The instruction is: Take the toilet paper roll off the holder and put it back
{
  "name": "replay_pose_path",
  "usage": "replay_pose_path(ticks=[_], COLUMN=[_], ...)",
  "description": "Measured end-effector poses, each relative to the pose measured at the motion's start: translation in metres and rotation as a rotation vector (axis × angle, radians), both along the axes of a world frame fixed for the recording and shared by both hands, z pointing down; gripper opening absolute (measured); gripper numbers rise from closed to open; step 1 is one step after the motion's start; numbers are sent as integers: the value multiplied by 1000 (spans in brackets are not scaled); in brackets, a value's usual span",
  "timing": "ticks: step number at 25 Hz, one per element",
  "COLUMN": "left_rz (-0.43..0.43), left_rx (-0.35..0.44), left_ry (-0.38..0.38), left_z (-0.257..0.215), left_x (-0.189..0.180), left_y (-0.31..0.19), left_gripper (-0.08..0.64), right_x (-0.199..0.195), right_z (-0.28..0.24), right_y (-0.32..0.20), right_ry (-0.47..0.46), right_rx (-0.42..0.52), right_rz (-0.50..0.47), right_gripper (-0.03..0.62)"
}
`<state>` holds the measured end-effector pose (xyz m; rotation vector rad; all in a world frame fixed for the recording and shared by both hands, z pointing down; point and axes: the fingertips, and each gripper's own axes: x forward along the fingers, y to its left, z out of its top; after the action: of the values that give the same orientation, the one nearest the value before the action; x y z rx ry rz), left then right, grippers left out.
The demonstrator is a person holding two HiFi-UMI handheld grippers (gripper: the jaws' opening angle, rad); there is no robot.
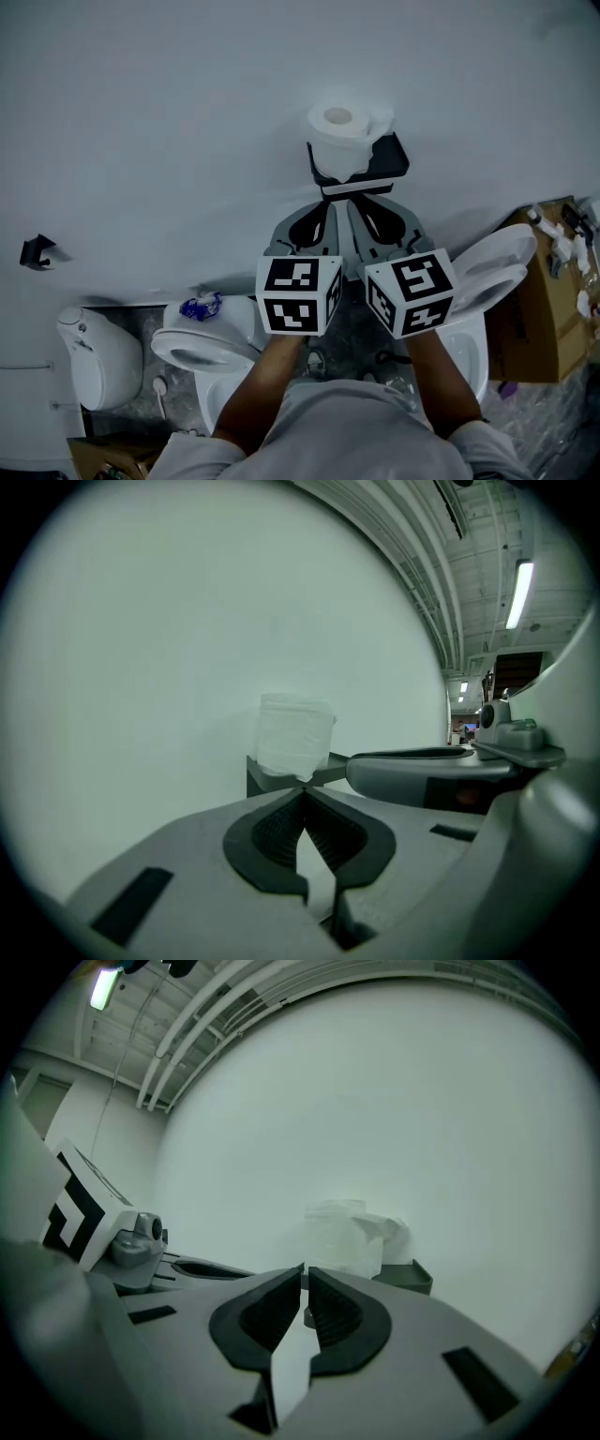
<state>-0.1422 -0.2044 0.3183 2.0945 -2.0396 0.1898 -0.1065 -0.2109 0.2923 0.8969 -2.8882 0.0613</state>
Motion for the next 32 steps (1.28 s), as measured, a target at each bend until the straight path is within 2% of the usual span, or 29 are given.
replay_pose_path(ticks=[4,7,18,24,32], left_rz=[40,59,114,127,160], left_rx=[0,0,-4,1,10], left_ry=[1,7,1,-7,-12], left_z=[0,-1,-4,-9,-13], left_x=[-4,-9,-25,-38,-47], left_y=[-7,-11,-25,-29,-36], left_gripper=[5,5,5,5,5], right_x=[-1,-4,-12,-19,-28], right_z=[-2,-2,-10,-14,-16], right_y=[-10,-14,-34,-44,-59], right_ry=[-6,0,-5,-19,-31], right_rx=[-4,-12,-12,-16,-25], right_rz=[59,77,162,204,260], right_gripper=[11,95,146,223,292])
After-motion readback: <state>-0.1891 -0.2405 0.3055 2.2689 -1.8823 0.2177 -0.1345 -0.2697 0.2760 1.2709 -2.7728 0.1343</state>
